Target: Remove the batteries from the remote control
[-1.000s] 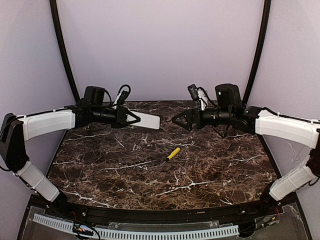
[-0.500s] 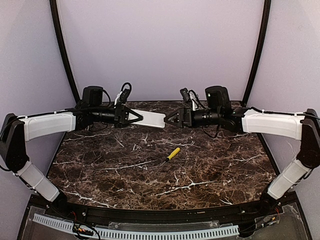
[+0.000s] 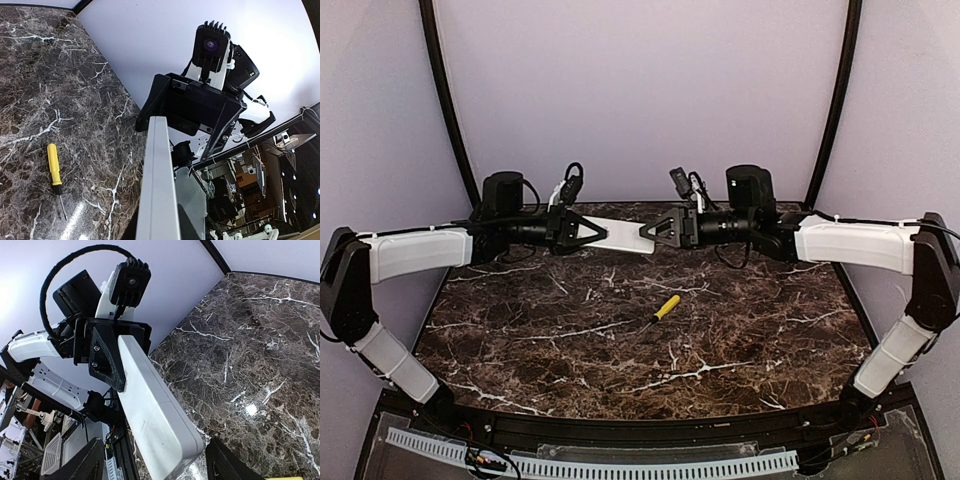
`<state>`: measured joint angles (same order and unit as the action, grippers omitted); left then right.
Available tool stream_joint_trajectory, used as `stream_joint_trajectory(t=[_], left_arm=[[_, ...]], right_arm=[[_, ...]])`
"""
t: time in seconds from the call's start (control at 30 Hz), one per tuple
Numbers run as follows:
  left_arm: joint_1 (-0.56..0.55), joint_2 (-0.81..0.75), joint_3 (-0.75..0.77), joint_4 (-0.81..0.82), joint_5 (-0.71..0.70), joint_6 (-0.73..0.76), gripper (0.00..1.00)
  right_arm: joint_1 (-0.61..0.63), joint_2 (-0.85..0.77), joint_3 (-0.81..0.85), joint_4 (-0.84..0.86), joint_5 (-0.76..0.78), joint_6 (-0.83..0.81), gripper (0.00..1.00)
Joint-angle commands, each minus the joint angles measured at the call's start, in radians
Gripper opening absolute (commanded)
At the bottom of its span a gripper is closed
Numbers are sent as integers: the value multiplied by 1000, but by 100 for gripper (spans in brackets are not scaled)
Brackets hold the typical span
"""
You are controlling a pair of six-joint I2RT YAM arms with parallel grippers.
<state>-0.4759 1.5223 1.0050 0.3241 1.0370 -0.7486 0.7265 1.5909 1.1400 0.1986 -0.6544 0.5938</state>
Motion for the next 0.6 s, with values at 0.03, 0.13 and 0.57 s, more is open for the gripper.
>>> stream_joint_trajectory(t=[0.03,0.13,0.57], left_arm=[[-17,-27,-13,56,38,-8,0],[-23,-27,-10,43,36,1,0],[-30,-23,-11,28,20,11,0]], right_arm=[[9,34,27,56,-42,19,65],[10,41,29,66,-48,24,62],[17,55,23,78,-67,30,46]])
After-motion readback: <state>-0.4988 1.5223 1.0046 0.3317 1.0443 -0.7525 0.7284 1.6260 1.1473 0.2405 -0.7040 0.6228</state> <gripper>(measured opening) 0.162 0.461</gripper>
